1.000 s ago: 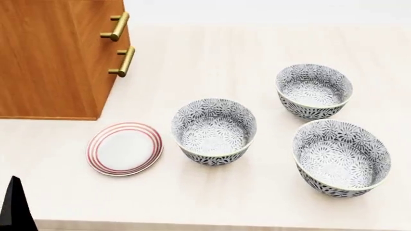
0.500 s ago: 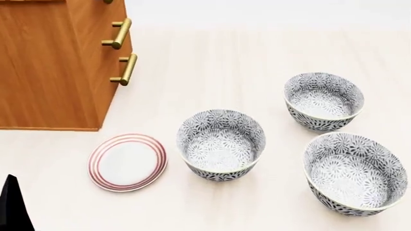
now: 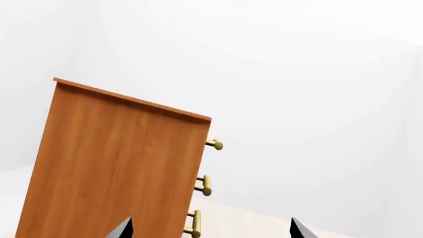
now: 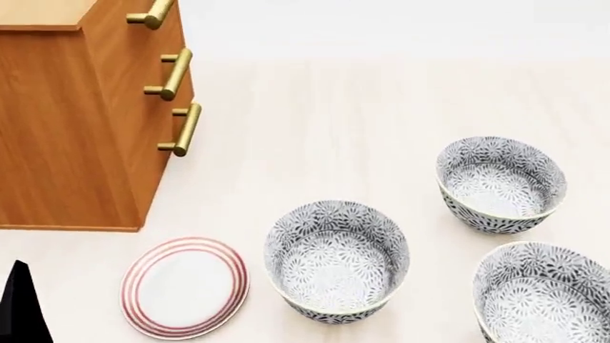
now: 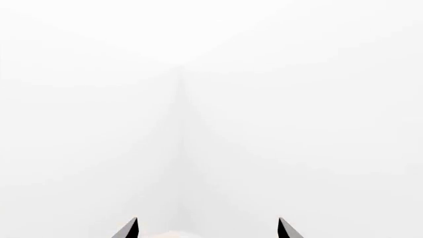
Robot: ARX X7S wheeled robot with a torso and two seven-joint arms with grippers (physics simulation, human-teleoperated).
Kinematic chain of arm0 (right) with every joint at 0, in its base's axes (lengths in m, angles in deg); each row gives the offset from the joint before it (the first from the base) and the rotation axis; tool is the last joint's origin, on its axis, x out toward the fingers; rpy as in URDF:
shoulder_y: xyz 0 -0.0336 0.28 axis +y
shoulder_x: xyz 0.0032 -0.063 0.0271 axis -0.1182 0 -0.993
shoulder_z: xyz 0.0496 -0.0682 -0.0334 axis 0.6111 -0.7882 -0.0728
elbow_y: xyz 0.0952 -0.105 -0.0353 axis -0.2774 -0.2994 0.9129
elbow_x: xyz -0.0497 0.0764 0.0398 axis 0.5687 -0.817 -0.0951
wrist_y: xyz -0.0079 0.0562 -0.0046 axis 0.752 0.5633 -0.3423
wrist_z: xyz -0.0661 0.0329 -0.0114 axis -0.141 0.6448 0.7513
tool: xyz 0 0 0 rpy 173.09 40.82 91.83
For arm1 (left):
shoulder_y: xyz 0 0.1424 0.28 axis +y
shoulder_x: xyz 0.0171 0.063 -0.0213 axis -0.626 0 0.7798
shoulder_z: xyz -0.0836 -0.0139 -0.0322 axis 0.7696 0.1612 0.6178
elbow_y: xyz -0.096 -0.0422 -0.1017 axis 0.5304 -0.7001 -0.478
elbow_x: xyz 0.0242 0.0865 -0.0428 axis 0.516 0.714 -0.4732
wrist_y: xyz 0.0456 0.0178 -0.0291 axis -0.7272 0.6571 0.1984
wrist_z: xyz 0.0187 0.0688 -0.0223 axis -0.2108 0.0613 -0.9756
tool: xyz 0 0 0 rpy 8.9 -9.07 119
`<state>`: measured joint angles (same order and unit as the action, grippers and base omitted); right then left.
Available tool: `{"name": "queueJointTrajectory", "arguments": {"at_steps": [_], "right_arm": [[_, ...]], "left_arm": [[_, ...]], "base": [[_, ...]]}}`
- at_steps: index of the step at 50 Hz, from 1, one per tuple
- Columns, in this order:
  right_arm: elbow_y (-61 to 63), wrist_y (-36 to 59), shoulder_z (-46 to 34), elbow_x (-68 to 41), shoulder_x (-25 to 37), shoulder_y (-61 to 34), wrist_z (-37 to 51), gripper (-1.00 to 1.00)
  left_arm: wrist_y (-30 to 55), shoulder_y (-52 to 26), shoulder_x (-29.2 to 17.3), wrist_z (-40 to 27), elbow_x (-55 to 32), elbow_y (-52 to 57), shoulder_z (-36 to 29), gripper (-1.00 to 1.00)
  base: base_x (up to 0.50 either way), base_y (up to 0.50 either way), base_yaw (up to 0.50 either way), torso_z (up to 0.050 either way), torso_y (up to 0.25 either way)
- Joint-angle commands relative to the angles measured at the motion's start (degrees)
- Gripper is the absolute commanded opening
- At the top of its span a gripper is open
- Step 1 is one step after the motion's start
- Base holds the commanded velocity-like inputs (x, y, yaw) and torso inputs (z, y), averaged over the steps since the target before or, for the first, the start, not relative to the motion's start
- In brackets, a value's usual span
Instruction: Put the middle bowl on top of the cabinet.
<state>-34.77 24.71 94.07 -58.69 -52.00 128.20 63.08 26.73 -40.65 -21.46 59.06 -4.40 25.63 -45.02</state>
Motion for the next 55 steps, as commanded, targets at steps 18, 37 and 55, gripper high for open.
{"name": "queueJointTrajectory", "arguments": {"at_steps": [18,37,55], "right_arm": [[0.23,-0.67,0.68,-0.29,-0.01,0.00,0.91,1.00],[0.79,-0.42,0.71,1.26,-0.01,0.00,0.76,1.00],[1.10,0.54,0.71,1.40,-0.01,0.00,0.22,1.00]], "left_arm": [[-0.30,-0.04,-1.13,-0.80,-0.69,-0.10,-0.64,1.00],[-0.61,0.56,-1.93,-1.08,-2.83,0.80,-0.49,1.00],[-0.87,0.77,-2.38,-1.63,-3.01,0.77,-0.95,1.00]], "base": [[0.22,0.06,0.00,0.000,0.000],[0.12,-0.07,0.00,0.000,0.000],[0.16,0.00,0.00,0.000,0.001]]}}
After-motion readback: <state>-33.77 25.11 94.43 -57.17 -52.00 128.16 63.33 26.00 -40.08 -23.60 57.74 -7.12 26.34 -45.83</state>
